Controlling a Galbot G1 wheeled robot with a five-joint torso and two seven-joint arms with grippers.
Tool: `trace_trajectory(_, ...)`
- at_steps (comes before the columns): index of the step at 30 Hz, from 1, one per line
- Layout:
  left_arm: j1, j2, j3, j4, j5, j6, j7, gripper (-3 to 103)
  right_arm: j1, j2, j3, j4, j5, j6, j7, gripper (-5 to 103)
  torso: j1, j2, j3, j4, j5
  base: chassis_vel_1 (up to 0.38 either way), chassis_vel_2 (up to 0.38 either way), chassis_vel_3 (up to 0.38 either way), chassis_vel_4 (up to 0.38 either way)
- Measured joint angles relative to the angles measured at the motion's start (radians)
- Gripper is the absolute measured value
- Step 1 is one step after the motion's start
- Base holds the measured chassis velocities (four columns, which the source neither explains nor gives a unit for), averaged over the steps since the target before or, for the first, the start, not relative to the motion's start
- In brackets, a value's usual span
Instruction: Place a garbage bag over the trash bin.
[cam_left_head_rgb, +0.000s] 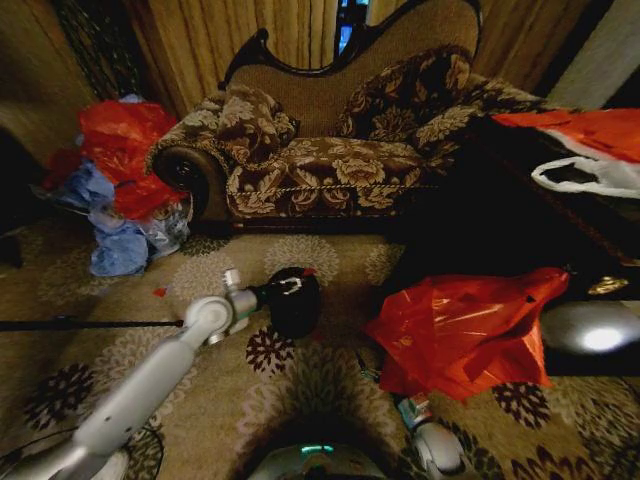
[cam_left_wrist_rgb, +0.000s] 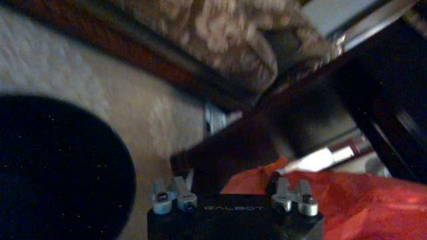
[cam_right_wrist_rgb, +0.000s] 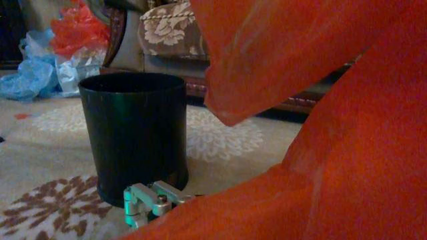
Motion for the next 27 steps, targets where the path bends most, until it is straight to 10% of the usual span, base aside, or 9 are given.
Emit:
trace_trajectory(5,-0.086,-0.054,0.077,0.092,0.022,0.06,-0.019,84,-0.009,-0.002,0.007,0.005,0.0,0.004,0.0,100,0.0,0.0,0.0,-0.0001,-0.0003,0.0,0.0,0.0,0.0)
trace_trajectory(11,-0.194,-0.142,0.212,0.148,0.006,0.063,-0.198,100,-0.015,0.006,0.019,0.004,-0.001,0.016,0.001,100,0.0,0.0,0.0,0.0001,0.0001,0.0,0.0,0.0,0.0)
trace_trajectory(27,-0.16,-0.315,0.323,0.305,-0.22,0.105,-0.302,100,-0.039,0.007,0.034,0.025,0.01,0.008,0.029,100,0.0,0.0,0.0,0.0002,-0.0001,0.0,0.0,0.0,0.0)
